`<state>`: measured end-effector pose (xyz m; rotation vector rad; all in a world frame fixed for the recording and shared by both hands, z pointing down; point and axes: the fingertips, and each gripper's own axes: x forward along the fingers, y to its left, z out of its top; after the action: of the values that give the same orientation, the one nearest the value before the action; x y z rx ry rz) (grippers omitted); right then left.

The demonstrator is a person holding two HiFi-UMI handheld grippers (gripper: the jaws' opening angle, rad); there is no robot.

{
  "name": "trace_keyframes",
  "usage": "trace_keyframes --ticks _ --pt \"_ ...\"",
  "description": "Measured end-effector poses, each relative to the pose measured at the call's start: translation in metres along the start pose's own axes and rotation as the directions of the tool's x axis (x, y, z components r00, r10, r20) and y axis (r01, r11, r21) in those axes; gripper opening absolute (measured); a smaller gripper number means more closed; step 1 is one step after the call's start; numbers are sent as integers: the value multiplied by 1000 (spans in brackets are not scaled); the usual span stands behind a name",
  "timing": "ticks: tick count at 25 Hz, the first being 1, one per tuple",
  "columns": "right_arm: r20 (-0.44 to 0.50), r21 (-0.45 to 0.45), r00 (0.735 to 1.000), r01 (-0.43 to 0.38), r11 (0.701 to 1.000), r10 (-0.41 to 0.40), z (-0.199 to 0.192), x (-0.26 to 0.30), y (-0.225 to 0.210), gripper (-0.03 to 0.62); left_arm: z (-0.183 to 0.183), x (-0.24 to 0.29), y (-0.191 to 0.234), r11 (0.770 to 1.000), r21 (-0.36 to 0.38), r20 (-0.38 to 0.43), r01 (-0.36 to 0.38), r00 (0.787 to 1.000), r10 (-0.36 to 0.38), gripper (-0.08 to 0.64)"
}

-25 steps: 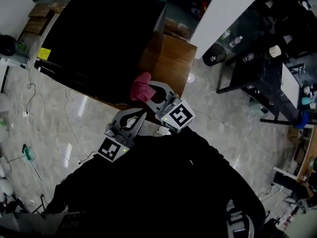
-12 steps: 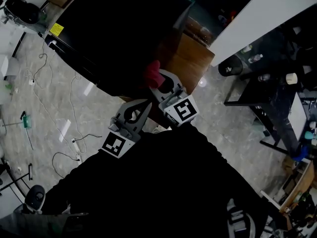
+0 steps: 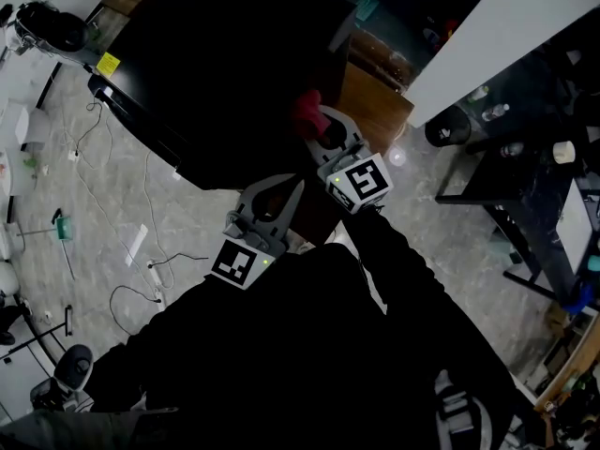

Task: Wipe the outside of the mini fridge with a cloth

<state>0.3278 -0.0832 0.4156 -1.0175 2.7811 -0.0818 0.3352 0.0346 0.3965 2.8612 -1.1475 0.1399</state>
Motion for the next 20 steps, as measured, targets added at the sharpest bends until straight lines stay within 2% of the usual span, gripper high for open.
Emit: trace_keyframes --ticks 6,13,16,20 --pt "15 10 996 84 996 -84 6 5 -60 87 1 18 0 1000 -2 3 -7 1000 7 2" --pt "16 45 976 217 975 -218 5 12 -146 86 0 31 -4 1000 -3 5 1 1000 -1 2" --pt "6 22 976 218 976 -218 8 10 -149 86 1 33 -3 1000 -3 -2 -4 1000 4 2" --pt "43 68 975 216 974 -219 10 -21 -132 87 -3 33 -4 1000 5 3 -4 1000 4 2"
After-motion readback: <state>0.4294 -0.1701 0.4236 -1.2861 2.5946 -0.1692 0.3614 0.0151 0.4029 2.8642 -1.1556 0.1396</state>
